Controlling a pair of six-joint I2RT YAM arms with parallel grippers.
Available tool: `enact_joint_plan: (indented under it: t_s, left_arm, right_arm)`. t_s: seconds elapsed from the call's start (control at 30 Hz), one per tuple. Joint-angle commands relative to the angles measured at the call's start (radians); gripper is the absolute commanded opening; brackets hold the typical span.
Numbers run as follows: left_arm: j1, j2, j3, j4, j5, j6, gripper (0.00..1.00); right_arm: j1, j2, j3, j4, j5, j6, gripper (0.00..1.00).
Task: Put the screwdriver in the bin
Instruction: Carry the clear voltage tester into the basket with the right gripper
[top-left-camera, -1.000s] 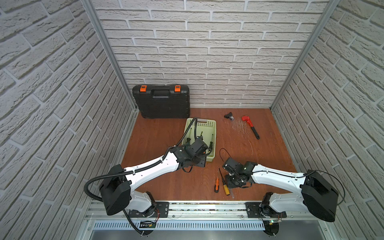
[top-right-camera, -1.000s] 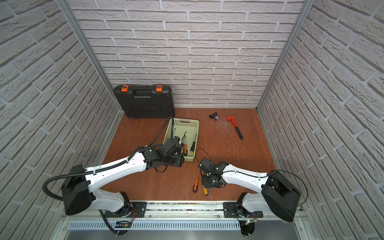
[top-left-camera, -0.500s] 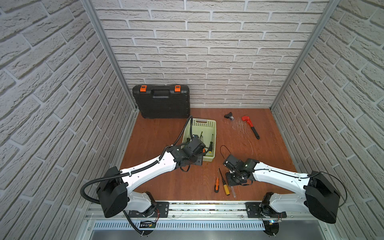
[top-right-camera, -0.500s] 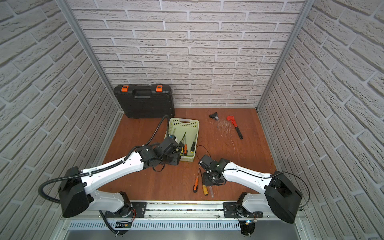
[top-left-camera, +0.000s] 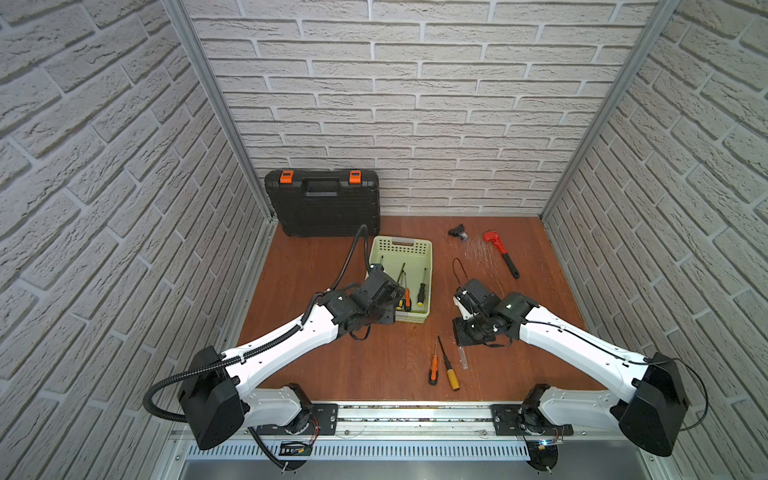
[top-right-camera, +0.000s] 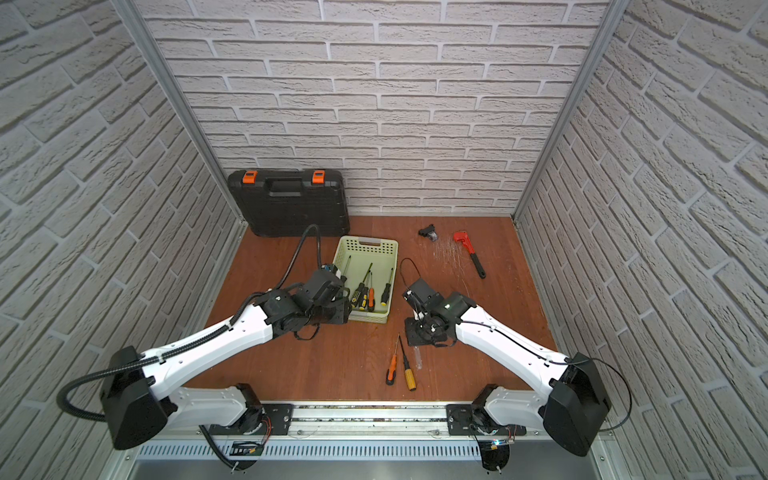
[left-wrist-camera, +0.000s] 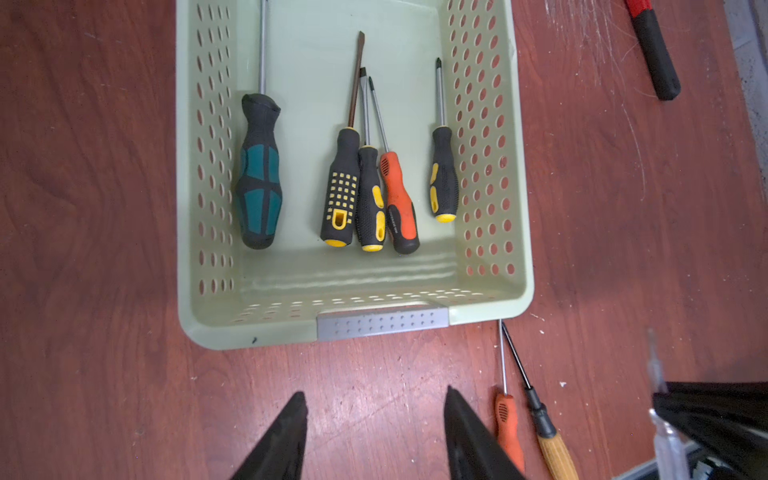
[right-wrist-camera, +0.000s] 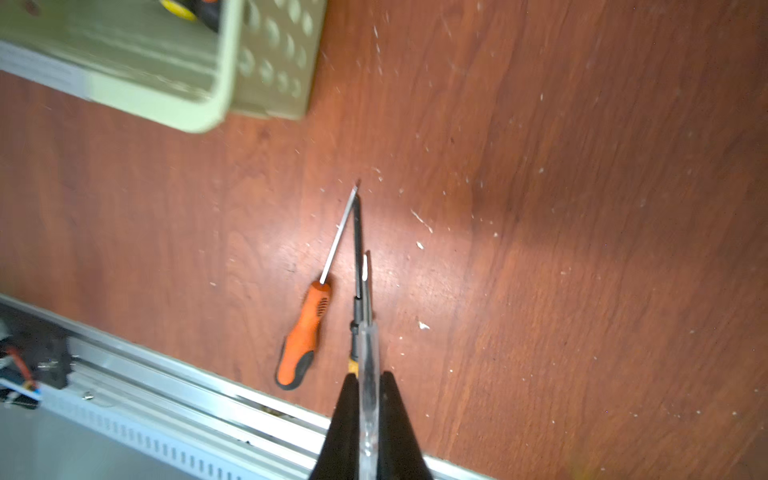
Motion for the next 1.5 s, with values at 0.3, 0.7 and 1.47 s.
enact_joint_plan:
  t_s: [0.3,0.7,1.47]
  left_arm:
    - [0.031,-0.163,-0.049,-0.072,-0.105,0.016,0.54]
    - [0.062,-0.343,-0.118,-0.143,-0.185,0.050,0.56]
    - [0.099,-0.408,-0.163,-0.123,-0.180,0.075,0.57]
  right_arm:
    - [-0.084,0.401,0.558,-0.022,-0.171,-0.145,0.05]
    - [-0.114,0.802,0.834,0.053,-0.191,-0.097,0.06]
    - [-0.115,1.009,0.924,-0.024,-0.027,-0.132,0.08]
